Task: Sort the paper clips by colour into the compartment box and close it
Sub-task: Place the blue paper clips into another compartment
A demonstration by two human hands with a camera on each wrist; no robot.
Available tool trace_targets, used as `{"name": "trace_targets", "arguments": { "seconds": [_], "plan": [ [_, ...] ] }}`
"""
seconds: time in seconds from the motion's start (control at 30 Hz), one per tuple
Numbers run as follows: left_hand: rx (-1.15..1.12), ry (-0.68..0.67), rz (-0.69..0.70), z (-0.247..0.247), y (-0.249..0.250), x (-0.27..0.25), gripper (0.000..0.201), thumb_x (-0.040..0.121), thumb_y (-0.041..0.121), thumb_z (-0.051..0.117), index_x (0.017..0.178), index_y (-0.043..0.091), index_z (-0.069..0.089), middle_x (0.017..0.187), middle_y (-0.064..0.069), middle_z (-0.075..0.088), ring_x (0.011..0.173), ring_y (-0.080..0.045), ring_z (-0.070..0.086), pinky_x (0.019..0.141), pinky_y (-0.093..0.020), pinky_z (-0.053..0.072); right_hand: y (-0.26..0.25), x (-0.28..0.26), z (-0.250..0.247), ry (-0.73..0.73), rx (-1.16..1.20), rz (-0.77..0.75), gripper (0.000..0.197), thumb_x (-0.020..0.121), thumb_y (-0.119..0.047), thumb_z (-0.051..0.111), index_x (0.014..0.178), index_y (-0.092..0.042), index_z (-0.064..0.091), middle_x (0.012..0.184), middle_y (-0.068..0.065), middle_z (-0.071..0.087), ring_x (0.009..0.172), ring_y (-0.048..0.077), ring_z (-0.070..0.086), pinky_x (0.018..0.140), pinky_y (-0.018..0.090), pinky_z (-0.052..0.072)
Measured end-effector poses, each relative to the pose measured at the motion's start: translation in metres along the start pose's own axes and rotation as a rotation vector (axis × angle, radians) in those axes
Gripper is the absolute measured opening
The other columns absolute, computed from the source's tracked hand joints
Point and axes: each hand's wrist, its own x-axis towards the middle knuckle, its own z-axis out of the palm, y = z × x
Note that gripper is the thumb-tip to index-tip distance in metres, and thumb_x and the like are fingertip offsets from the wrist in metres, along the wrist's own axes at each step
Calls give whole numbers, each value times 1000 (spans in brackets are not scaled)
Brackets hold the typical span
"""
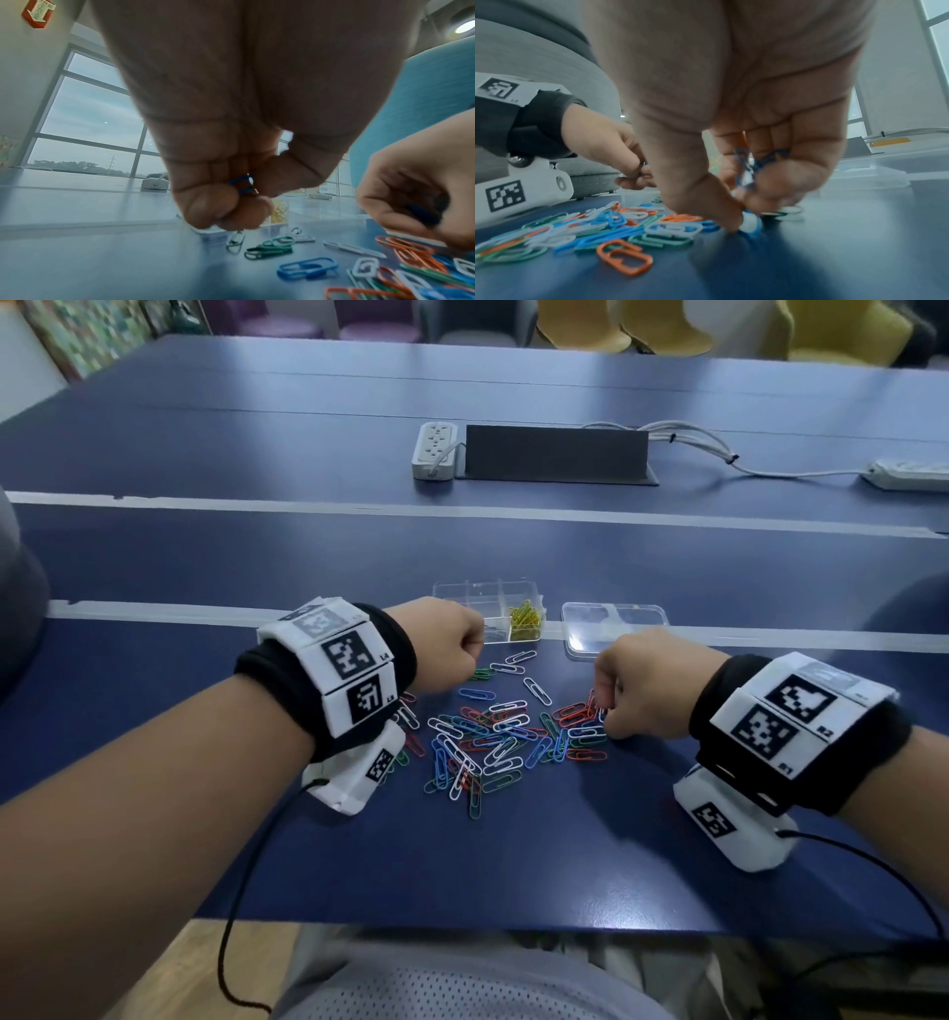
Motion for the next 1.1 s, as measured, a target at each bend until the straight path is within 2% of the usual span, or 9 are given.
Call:
{"name": "trace_targets", "arguments": {
  "seconds": [0.1, 0.17, 0.23, 0.4, 0.5, 0.63, 0.87, 1.0, 1.1],
  "plan": [
    [27, -62, -12, 6, 3, 0, 14, 85, 17, 49, 73, 23, 46, 69, 9, 46, 69, -14, 45, 55, -23, 34, 1, 1, -1, -13, 44, 10, 25, 73, -14, 67, 60, -27, 49, 61, -10, 50, 70, 17, 51, 52, 16, 36],
    [73, -80, -6, 9, 5, 1, 5, 84, 25, 58, 88, 24, 57, 75, 9, 49, 78, -15, 48, 62, -23, 38, 3, 1, -4, -24, 81, 17, 16, 74, -16, 66, 68, -27, 56, 63, -11, 53, 67, 14, 52, 56, 19, 40],
    [124, -80, 13, 10, 5, 2, 17, 82, 31, 65, 98, 24, 64, 82, 8, 51, 83, -15, 48, 70, -24, 42, 7, 1, -9, -29, 121, 36, 8, 76, -19, 65, 78, -27, 64, 65, -11, 56, 66, 12, 53, 62, 22, 45],
    [139, -41, 41, 8, 5, 2, 8, 82, 27, 63, 84, 22, 69, 66, 10, 49, 73, -13, 48, 54, -21, 38, 18, 3, -16, -99, 244, 110, 11, 78, -20, 61, 77, -18, 72, 60, -3, 64, 54, 9, 55, 65, 22, 48],
    [109, -43, 28, 11, 3, 2, 9, 82, 28, 59, 75, 23, 61, 70, 9, 53, 77, -16, 52, 69, -27, 47, 21, 4, -14, -133, 308, 122, 14, 81, -20, 62, 76, -13, 73, 57, -2, 65, 52, 9, 59, 60, 19, 46],
    [38, 13, 5, 8, -2, 0, 4, 84, 23, 56, 85, 21, 58, 73, 9, 50, 80, -16, 48, 71, -24, 37, 17, 12, -17, -147, 475, 112, 14, 81, -15, 63, 77, -9, 74, 67, 3, 70, 66, 19, 69, 74, 26, 57],
    [-105, 239, -66, -14, -15, 7, 28, 87, 10, 50, 109, 15, 68, 104, -6, 65, 94, -21, 56, 77, -19, 35, -24, 36, -44, -38, 579, 4, 16, 83, -3, 57, 89, -1, 72, 71, 14, 66, 61, 23, 62, 78, 37, 60],
    [-158, 302, -145, -18, -18, 16, 32, 89, 7, 47, 110, 16, 69, 116, -7, 65, 111, -23, 57, 88, -24, 42, -58, 57, -54, 80, 497, -15, 20, 79, -7, 63, 95, -7, 75, 78, 5, 73, 56, 7, 61, 87, 38, 57],
    [-190, 309, -198, -16, -21, 22, 30, 89, 8, 50, 109, 18, 70, 119, -6, 65, 112, -22, 58, 92, -25, 43, -75, 71, -59, 138, 449, 25, 25, 75, -9, 66, 99, -8, 75, 98, 10, 76, 82, 12, 72, 90, 39, 56]
  ]
}}
